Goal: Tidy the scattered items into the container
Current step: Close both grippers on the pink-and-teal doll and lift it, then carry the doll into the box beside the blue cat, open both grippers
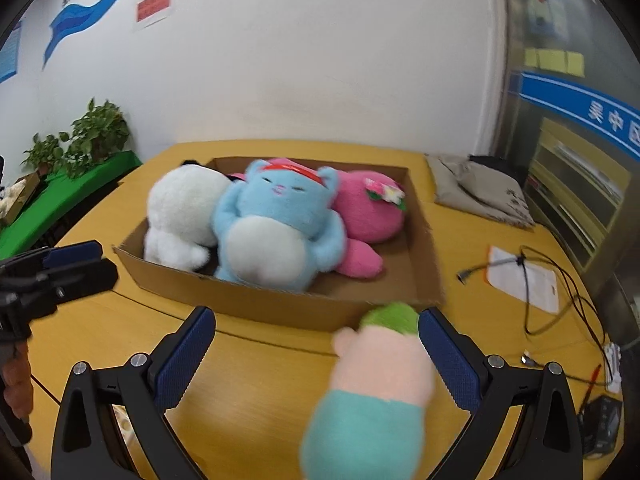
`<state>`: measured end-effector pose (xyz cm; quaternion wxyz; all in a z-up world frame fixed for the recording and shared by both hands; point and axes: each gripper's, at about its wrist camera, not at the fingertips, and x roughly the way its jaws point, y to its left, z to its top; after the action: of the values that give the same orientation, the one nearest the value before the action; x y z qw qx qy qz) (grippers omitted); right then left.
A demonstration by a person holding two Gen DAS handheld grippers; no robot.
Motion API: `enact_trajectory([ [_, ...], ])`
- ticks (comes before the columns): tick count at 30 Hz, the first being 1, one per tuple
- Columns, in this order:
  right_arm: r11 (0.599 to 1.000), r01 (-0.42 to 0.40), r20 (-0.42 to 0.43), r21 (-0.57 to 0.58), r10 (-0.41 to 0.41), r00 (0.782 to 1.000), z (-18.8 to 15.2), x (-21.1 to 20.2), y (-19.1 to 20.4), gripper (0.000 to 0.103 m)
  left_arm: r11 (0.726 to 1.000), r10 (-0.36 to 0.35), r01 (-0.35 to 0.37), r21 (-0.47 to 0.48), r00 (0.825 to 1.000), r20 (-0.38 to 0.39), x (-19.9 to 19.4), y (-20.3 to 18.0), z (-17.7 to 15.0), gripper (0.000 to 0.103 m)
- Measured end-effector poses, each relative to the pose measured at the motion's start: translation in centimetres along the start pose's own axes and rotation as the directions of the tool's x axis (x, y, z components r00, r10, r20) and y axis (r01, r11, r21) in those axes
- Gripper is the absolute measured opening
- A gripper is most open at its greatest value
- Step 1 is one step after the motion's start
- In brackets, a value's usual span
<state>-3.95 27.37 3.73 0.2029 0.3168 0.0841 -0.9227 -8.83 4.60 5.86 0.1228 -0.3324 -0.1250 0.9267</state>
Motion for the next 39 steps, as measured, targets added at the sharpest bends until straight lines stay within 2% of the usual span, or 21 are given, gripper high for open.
enact_trajectory([
  [5, 0.996, 0.027, -0.083, 0.089, -0.019, 0.996, -3.5, 0.7, -4.2, 0.103, 0.994, -0.104, 0.106, 0.013, 0.99, -0.091, 4.4, -2.5, 0.3, 0.079],
  [10, 0.993, 0.001, -0.21, 0.116, 0.023, 0.977, -7.2, 4.0, -4.4, 0.103, 0.987, -0.152, 0.158, 0.025, 0.973, -0.171, 9.4, -4.9, 0.8, 0.079],
  [14, 0.989, -0.055, -0.234, 0.139, 0.087, 0.968, -8.7, 5.0, -4.4, 0.103, 0.982, -0.182, 0.189, 0.006, 0.952, -0.247, 13.3, -6.1, 1.0, 0.079],
  [18, 0.985, -0.08, -0.219, 0.154, 0.113, 0.969, -9.3, 4.9, -5.0, 0.103, 0.979, -0.199, 0.202, -0.02, 0.938, -0.283, 15.9, -7.0, 1.0, 0.079],
  [20, 0.984, -0.094, -0.219, 0.154, 0.127, 0.967, -9.5, 5.0, -5.2, 0.101, 0.972, -0.232, 0.229, -0.046, 0.923, -0.307, 17.0, -7.4, 0.8, 0.079],
  [23, 0.985, -0.117, -0.226, 0.125, 0.143, 0.963, -9.8, 5.0, -4.7, 0.095, 0.95, -0.312, 0.304, -0.077, 0.885, -0.345, 18.3, -8.3, 0.3, 0.079],
  [26, 0.986, -0.118, -0.216, 0.119, 0.142, 0.966, -10.0, 4.7, -4.5, 0.09, 0.956, -0.29, 0.289, -0.056, 0.887, -0.359, 19.0, -8.9, 0.1, 0.079],
  [28, 0.983, -0.129, -0.21, 0.131, 0.155, 0.965, -10.0, 4.6, -4.7, 0.087, 0.949, -0.313, 0.301, -0.091, 0.875, -0.368, 19.3, -8.5, 0.1, 0.077],
  [29, 0.982, -0.134, -0.208, 0.131, 0.159, 0.965, -9.9, 4.6, -4.8, 0.085, 0.946, -0.323, 0.307, -0.105, 0.87, -0.372, 19.4, -8.4, 0.2, 0.075],
  [30, 0.983, -0.136, -0.204, 0.123, 0.159, 0.966, -9.9, 4.4, -4.6, 0.084, 0.945, -0.326, 0.309, -0.106, 0.867, -0.378, 19.2, -8.4, 0.3, 0.067],
  [33, 0.988, -0.128, -0.189, 0.089, 0.143, 0.972, -9.9, 3.7, -4.0, 0.081, 0.945, -0.324, 0.317, -0.086, 0.861, -0.392, 18.4, -8.7, 0.6, 0.06],
  [36, 0.985, -0.146, -0.158, 0.095, 0.159, 0.974, -9.4, 2.7, -4.0, 0.079, 0.944, -0.322, 0.326, -0.054, 0.869, -0.376, 16.8, -9.2, 1.6, 0.058],
  [39, 0.986, -0.152, -0.096, 0.064, 0.158, 0.983, -7.8, 0.7, -3.6, 0.079, 0.939, -0.328, 0.345, -0.004, 0.889, -0.318, 13.8, -10.2, 4.1, 0.057],
])
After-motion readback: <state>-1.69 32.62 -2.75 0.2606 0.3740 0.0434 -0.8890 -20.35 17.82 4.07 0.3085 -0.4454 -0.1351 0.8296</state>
